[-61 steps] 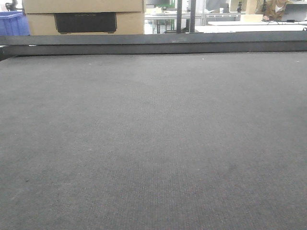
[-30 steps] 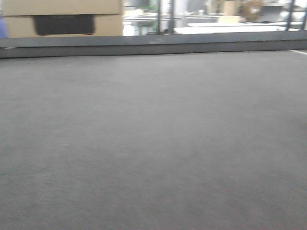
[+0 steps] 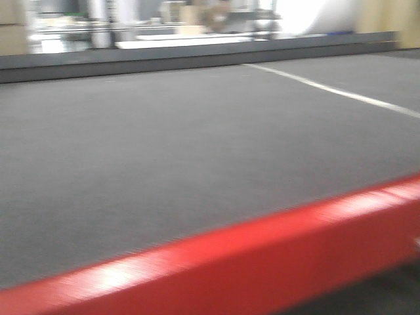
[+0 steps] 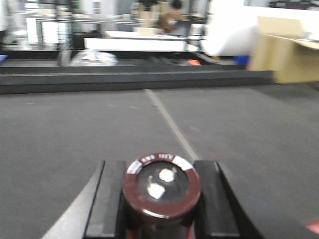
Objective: Place cylindrical capacitor in blue bin on shelf
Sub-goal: 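Drive the base away from the table toward the bin shelf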
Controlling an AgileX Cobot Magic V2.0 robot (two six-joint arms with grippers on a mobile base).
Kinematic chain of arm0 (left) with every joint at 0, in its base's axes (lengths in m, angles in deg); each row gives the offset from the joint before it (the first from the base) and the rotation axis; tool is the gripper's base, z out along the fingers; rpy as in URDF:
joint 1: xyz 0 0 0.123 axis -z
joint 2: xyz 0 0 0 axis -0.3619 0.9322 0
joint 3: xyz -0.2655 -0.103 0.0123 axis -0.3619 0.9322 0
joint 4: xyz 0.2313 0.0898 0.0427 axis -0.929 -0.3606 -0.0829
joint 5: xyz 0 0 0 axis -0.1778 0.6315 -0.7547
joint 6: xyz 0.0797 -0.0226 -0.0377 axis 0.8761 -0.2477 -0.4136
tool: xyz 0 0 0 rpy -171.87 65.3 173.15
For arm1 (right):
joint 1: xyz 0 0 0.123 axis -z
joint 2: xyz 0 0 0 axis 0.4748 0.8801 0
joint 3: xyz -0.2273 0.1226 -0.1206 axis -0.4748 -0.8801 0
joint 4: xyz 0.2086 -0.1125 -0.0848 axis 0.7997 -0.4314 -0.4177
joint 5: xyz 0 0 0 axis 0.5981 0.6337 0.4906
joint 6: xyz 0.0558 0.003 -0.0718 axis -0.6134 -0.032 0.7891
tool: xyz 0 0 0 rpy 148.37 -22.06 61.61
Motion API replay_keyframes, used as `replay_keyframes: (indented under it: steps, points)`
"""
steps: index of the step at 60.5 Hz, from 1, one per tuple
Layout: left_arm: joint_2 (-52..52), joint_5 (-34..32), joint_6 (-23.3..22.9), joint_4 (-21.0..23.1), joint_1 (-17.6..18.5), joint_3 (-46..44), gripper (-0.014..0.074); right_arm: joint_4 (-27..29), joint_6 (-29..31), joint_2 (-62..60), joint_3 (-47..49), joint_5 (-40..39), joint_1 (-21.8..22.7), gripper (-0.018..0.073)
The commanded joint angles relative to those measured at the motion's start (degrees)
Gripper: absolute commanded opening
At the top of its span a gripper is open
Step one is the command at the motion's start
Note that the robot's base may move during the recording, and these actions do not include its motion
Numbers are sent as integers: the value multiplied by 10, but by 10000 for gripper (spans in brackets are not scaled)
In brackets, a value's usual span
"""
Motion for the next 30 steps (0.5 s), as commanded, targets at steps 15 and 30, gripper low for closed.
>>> replay_keyframes:
  steps: [15, 30]
  points:
    - [-3, -16, 0, 1, 3, -2, -111, -1, 3, -3, -1, -16, 0, -72]
    - [-3, -16, 0, 1, 3, -2, -111, -1, 3, -3, -1, -16, 0, -72]
